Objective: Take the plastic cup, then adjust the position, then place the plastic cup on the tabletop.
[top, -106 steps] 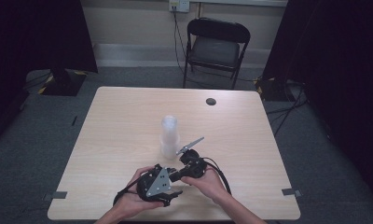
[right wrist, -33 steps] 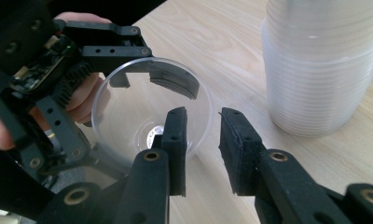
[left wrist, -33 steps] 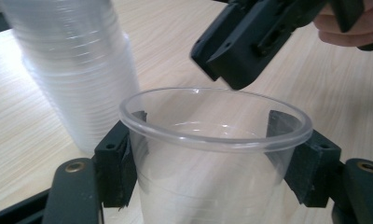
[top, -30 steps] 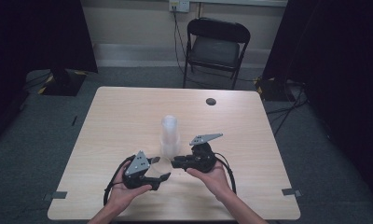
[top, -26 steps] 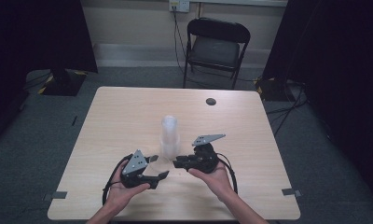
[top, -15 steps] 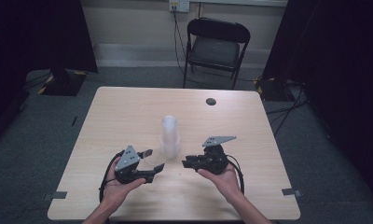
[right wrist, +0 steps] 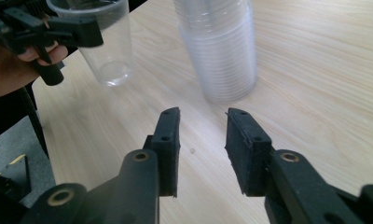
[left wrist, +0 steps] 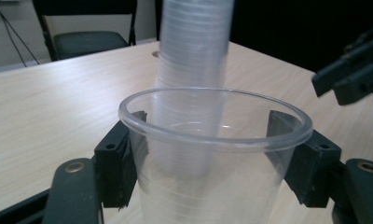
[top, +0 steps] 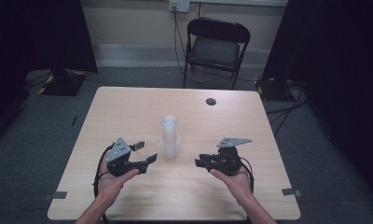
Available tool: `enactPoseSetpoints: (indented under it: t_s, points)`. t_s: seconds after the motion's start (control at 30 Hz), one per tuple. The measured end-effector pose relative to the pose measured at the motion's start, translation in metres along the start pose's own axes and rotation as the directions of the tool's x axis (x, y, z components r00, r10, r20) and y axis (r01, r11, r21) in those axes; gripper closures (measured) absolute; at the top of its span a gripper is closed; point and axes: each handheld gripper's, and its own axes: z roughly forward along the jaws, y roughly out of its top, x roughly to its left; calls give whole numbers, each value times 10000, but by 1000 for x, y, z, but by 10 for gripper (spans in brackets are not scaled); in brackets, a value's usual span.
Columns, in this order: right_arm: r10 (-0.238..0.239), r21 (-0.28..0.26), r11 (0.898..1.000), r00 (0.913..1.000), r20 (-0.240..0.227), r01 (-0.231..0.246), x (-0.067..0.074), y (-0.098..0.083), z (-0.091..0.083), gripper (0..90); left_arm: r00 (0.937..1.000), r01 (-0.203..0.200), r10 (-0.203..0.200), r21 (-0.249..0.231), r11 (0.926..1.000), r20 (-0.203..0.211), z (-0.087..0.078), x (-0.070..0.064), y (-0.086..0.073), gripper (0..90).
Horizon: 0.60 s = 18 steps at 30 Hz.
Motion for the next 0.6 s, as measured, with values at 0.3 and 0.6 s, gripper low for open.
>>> enactPoseSetpoints:
  t_s: [0.3,0.6]
  points:
    - [-64,-326,9994,9984,555,82,-11,-19,-16,604,9986,84,-80,81,9999,-519,1,14,3,297]
    - [-58,-362,9993,9955,951,92,-18,-28,-35,594,9976,249,-238,162,9996,-657,14,31,14,296]
